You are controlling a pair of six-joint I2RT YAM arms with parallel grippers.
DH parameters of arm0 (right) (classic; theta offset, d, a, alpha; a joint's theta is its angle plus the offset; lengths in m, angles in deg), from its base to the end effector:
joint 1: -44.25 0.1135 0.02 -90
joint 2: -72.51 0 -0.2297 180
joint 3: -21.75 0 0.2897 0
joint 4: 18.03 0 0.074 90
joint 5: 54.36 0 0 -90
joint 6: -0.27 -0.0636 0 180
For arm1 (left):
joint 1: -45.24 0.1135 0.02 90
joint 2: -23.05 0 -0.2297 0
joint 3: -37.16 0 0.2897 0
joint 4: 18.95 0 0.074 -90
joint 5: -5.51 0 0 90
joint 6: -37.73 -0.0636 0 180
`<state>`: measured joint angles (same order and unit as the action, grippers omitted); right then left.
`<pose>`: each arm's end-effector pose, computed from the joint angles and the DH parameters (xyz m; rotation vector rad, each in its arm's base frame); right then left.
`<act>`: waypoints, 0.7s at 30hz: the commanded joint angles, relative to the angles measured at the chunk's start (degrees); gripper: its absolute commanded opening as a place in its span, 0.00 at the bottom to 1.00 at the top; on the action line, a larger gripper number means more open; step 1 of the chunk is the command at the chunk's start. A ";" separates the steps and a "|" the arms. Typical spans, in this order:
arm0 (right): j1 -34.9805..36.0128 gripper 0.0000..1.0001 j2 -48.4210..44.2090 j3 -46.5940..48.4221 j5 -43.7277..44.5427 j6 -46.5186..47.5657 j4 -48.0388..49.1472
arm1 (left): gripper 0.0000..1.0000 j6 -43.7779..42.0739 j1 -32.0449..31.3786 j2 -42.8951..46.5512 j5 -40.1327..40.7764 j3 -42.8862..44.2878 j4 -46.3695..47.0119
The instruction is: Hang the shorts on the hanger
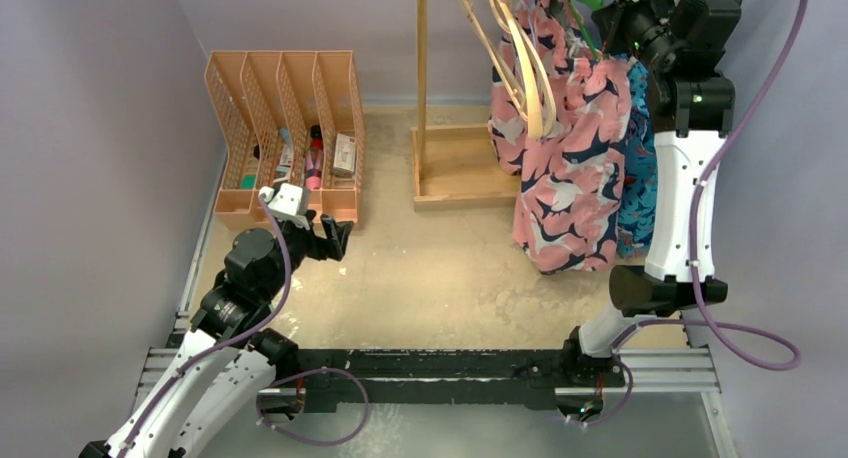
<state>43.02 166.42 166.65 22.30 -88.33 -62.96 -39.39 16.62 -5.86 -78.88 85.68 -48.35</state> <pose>0.3534 0.0071 0.5821 -0.1916 1.4567 0.1332 0.2023 -0.1033 0.2984 0.1691 1.7536 -0.4446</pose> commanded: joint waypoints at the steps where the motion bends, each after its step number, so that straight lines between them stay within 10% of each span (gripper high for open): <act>1: -0.58 0.00 0.28 1.37 -3.30 -0.99 9.65 | 0.81 -0.58 0.15 0.34 -1.24 0.25 1.89; 21: -1.01 0.00 6.25 -2.14 5.17 -3.33 17.80 | 0.81 -0.71 0.15 0.34 -1.67 0.01 2.07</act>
<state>42.45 175.16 165.71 24.57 -90.14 -53.10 -39.41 16.62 -5.81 -79.82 85.68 -48.35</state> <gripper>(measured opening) 0.030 0.807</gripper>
